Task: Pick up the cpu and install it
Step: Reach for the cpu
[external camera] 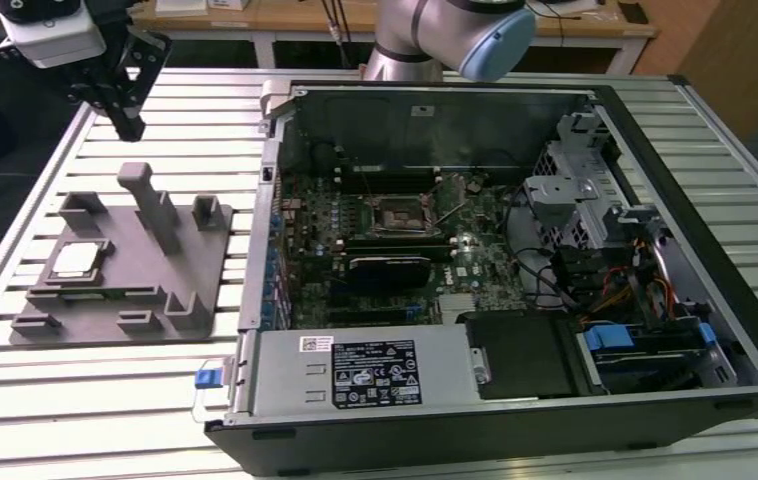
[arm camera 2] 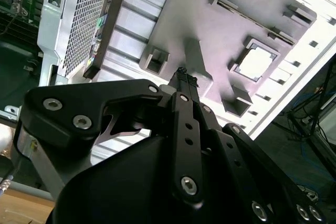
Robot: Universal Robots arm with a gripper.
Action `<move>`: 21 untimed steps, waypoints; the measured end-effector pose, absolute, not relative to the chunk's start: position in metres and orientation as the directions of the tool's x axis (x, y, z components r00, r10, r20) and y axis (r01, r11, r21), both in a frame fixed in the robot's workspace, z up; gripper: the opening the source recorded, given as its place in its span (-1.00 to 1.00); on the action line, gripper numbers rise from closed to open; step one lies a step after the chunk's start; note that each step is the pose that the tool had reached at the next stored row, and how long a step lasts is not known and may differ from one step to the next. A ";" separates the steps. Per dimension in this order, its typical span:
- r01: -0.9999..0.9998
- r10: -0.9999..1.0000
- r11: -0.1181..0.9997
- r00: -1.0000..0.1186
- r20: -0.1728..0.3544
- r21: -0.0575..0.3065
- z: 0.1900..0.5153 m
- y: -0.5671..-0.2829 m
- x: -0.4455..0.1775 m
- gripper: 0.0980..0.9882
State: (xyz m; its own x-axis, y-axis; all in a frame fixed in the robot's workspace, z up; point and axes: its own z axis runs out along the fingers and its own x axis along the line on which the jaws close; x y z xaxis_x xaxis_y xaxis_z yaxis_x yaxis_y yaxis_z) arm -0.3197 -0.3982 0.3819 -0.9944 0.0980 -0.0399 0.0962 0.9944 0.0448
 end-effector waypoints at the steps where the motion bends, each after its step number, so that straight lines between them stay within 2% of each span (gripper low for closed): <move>1: 0.096 0.098 0.994 -0.994 -0.040 0.045 0.381 -0.398 -0.320 -0.98; 21: 0.098 0.100 0.994 -0.994 -0.040 0.045 0.371 -0.399 -0.333 -0.98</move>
State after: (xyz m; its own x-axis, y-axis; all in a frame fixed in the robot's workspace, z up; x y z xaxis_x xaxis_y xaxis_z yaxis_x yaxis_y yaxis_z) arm -0.3330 -0.3986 0.3708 -0.9942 0.1002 -0.0400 0.0984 0.9941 0.0448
